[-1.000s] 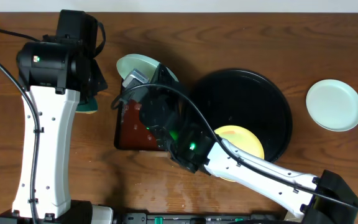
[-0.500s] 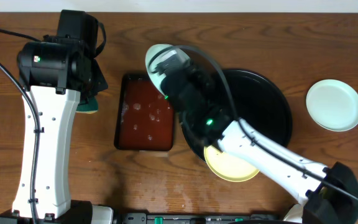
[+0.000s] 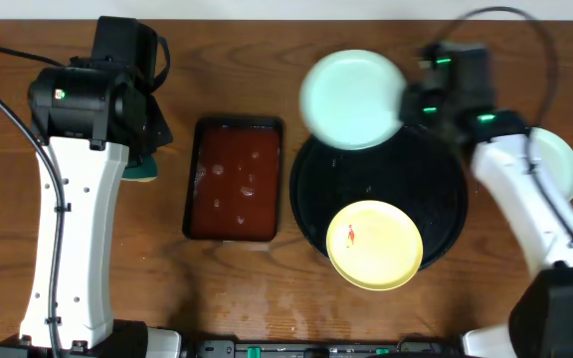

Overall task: Clean dirty plates on tray and stack at the side
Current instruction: 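Lower the plate onto the first pale green plate and release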

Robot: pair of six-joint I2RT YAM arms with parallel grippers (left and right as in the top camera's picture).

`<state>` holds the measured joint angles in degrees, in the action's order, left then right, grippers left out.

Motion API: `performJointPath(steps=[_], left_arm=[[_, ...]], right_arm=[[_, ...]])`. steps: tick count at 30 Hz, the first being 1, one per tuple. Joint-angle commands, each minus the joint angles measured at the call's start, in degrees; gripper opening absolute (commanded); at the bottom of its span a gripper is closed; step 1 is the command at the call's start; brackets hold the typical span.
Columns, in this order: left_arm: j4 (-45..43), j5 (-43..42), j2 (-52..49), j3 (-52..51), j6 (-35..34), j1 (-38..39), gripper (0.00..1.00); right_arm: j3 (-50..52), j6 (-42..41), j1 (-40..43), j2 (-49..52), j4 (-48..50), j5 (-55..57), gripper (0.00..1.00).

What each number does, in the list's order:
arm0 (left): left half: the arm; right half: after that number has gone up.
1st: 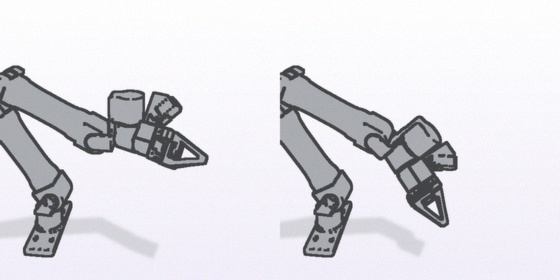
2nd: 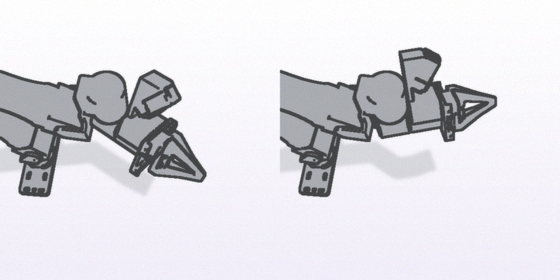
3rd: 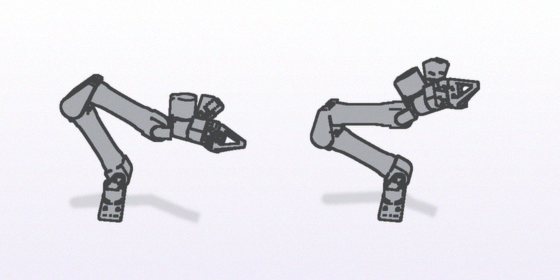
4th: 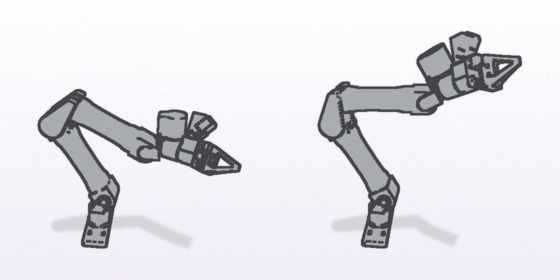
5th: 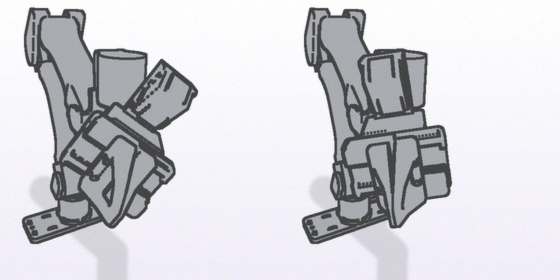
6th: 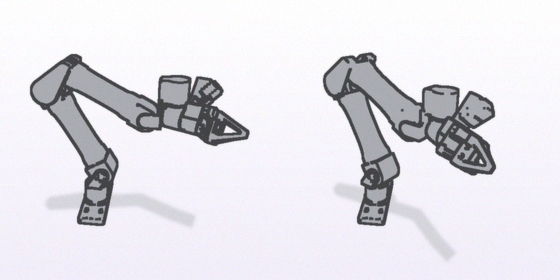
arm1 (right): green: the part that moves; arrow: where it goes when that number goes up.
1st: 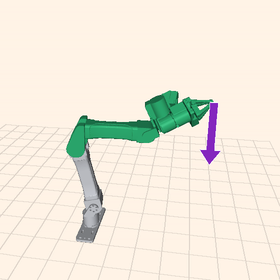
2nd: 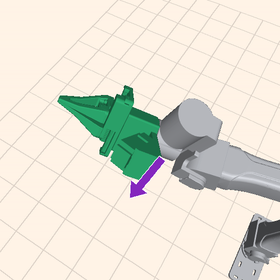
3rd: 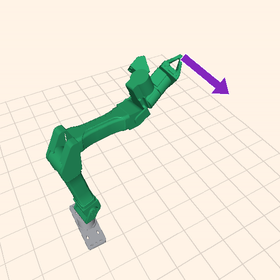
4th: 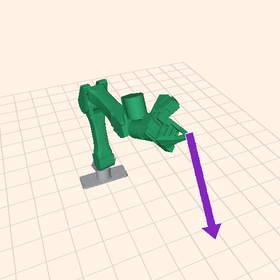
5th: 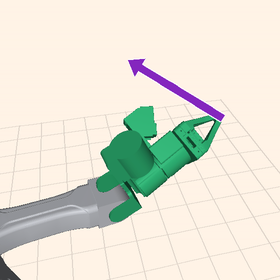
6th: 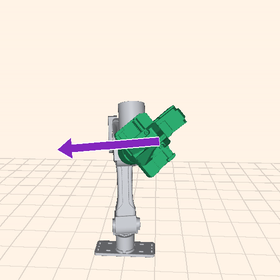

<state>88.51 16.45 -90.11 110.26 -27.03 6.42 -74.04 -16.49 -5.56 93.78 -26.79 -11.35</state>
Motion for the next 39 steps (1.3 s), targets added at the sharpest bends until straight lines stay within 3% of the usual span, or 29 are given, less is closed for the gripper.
performJointPath(steps=[1, 8, 16, 29, 32, 35, 39], left_arm=[[0.2, 0.5, -0.1, -0.3, -0.3, -0.2, 0.08], [-0.7, -2.1, -0.1, -0.3, -0.3, -0.2, 0.08], [-1.0, -2.1, -0.1, -0.3, -0.3, -0.2, 0.08], [-1.6, -2.1, -0.1, -0.3, -0.3, -0.2, 0.08], [-1.6, -2.1, -0.1, -0.3, -0.2, -0.2, 0.08], [-2.0, -2.3, -0.1, -0.3, 0.0, -0.2, 0.08], [-3.6, -7.3, -0.1, -0.3, 4.8, -0.2, 0.08]], right_arm=[[-0.6, -3.2, 9.9, -1.9, -3.2, -5.4, 0.01], [-0.5, 0.1, 32.4, -1.9, -12.2, -1.5, 0.01], [1.5, 1.1, 46.2, -1.7, -12.4, 3.5, 0.01], [11.6, 0.6, 48.1, -1.7, -1.9, 5.4, 0.02], [14.5, 0.7, 48.0, -1.7, 1.7, 5.3, 0.07], [16.3, 0.6, 47.9, -1.7, 3.7, 4.9, 0.2], [16.3, 0.7, 47.2, -1.6, 4.2, 0.6, 0.3]])
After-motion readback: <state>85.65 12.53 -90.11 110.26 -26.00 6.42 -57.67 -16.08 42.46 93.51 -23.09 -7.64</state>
